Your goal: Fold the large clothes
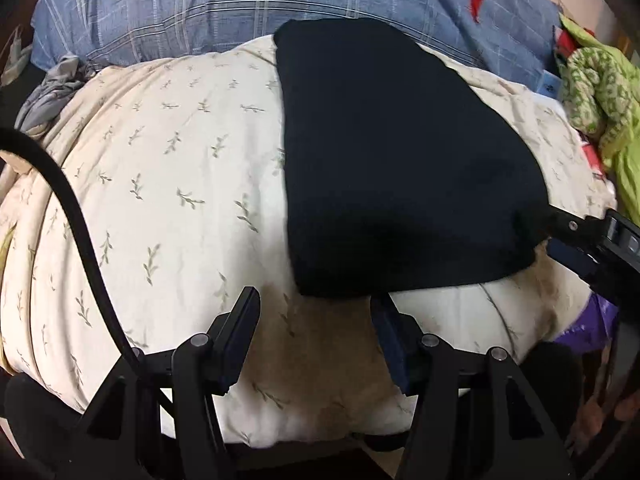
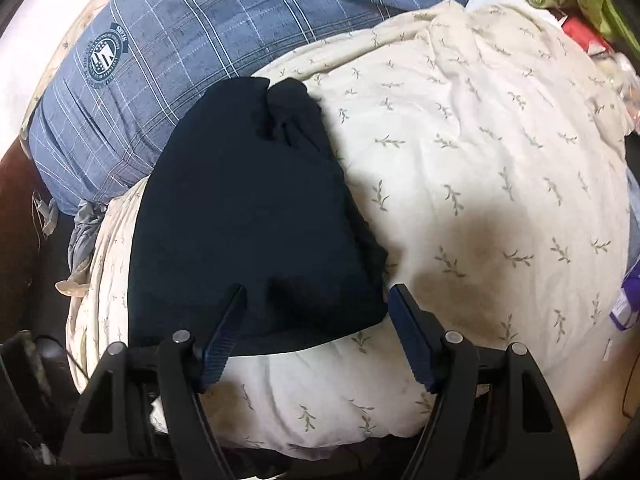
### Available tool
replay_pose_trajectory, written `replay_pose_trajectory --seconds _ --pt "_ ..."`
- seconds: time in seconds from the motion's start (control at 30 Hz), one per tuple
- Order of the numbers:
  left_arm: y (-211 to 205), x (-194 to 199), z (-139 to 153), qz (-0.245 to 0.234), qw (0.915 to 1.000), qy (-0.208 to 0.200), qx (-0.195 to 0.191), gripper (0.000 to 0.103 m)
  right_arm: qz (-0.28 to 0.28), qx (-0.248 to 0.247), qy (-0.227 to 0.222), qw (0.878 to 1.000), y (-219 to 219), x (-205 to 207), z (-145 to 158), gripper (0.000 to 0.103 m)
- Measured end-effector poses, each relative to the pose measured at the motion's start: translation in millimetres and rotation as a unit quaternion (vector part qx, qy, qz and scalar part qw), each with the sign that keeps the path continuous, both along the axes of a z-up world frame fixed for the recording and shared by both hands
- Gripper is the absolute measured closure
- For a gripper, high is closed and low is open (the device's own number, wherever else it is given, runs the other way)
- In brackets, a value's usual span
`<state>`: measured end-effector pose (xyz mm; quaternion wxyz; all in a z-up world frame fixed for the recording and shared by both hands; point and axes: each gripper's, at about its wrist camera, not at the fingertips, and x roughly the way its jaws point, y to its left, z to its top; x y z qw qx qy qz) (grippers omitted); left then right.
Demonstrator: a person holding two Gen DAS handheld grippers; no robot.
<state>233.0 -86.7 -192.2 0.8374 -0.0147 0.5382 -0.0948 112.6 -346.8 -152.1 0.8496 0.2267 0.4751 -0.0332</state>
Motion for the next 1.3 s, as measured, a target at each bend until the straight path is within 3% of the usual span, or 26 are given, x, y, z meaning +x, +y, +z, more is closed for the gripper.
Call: replay_pose_trajectory --seconds 0.07,0.13,0.2,0.37,0.5,0.57,0.67,0.8,0.87,0.93,0.97,1.1,1.3 --pt "6 8 0 0.016 0.9998 -0.011 0.011 0.045 0.006 -0.015 0.001 1.000 8 5 2 0.030" --pt "12 17 -4 0.027 0.9995 -0.006 0.015 0.036 0.019 -0.035 0.005 0.999 20 12 3 0.030" --pt "20 25 -13 0.044 0.9989 0.007 0.012 0.035 0.023 -0.041 0.011 0.999 26 18 2 0.030" --pt "43 30 -16 0.084 0.9964 -0.003 -0.003 0.035 0.044 -0.052 0.020 0.997 40 22 -2 0.030" --pt "51 29 -27 0.098 0.9952 0.005 0.002 0.028 0.052 -0.105 0.067 0.991 47 28 -28 0.029" --pt "52 25 -25 0.096 0.9953 0.002 0.008 0.028 0.047 -0.110 0.070 0.990 41 27 -36 0.023" --pt "59 22 -20 0.104 0.9942 0.019 -0.017 0.032 0.015 -0.038 0.071 0.997 16 19 -27 0.026" --pt "60 4 -2 0.104 0.9945 0.005 -0.012 0.038 0.014 -0.011 -0.029 0.999 2 23 27 0.029" --pt "59 -3 10 0.102 0.9946 -0.008 -0.018 0.038 0.032 0.025 -0.075 0.996 -3 44 48 0.043" --pt "57 -9 24 0.098 0.9946 -0.024 -0.025 0.038 0.053 0.041 -0.094 0.993 -1 66 56 0.057" --pt "55 -10 30 0.093 0.9947 -0.030 -0.031 0.038 0.064 0.045 -0.101 0.992 2 81 58 0.059" --pt "44 -8 39 0.078 0.9958 -0.033 -0.036 0.037 0.100 0.083 -0.088 0.988 18 134 46 0.063" --pt "43 3 24 0.078 0.9961 -0.005 -0.040 0.037 0.107 0.062 -0.003 0.992 24 182 1 0.064"
